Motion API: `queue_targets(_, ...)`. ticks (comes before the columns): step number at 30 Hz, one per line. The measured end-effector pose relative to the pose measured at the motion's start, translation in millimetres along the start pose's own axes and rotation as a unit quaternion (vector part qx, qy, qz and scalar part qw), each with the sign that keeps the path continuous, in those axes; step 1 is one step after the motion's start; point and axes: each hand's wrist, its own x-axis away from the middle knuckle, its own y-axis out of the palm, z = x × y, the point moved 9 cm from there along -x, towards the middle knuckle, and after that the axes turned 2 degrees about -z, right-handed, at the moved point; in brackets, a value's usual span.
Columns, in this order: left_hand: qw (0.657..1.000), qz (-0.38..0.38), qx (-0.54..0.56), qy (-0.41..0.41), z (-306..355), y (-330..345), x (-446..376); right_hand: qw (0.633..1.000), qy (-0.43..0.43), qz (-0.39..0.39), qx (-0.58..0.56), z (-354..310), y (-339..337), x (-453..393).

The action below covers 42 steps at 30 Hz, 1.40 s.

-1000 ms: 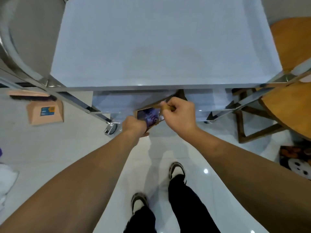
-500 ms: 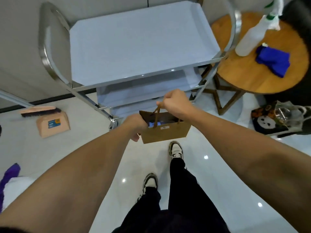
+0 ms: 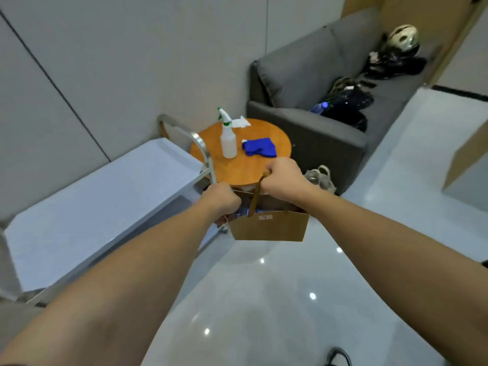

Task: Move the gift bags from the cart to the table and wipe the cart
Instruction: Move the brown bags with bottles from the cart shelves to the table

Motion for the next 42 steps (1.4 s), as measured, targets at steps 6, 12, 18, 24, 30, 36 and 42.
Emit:
queue_targets(6, 0.984, 0.014, -0.121, 0.130, 208, 74, 18, 0.981, 0.092, 0.168, -0.008, 122, -168, 75)
queue_targets(12, 0.941, -0.024, -0.213, 0.261, 395, 210, 66, 0.940, 0.200, 0.277, -0.022, 269, -297, 189)
queue_targets(18, 0.864, -0.090, -0.304, 0.391, 534, 357, 143, 0.883, 0.304, 0.353, -0.052, 397, -376, 311)
queue_targets(24, 0.765, -0.146, -0.382, 0.497, 619, 482, 211, 0.792, 0.402, 0.448, -0.100, 495, -409, 415)
queue_targets(30, 0.655, -0.190, -0.465, 0.565, 679, 585, 244, 0.712, 0.478, 0.494, -0.144, 571, -415, 475)
queue_targets(36, 0.575, -0.228, -0.499, 0.607, 751, 632, 254, 0.643, 0.536, 0.524, -0.159, 618, -445, 490)
queue_targets(42, 0.534, -0.234, -0.499, 0.641, 823, 659, 243, 0.602, 0.571, 0.538, -0.151, 653, -484, 480)
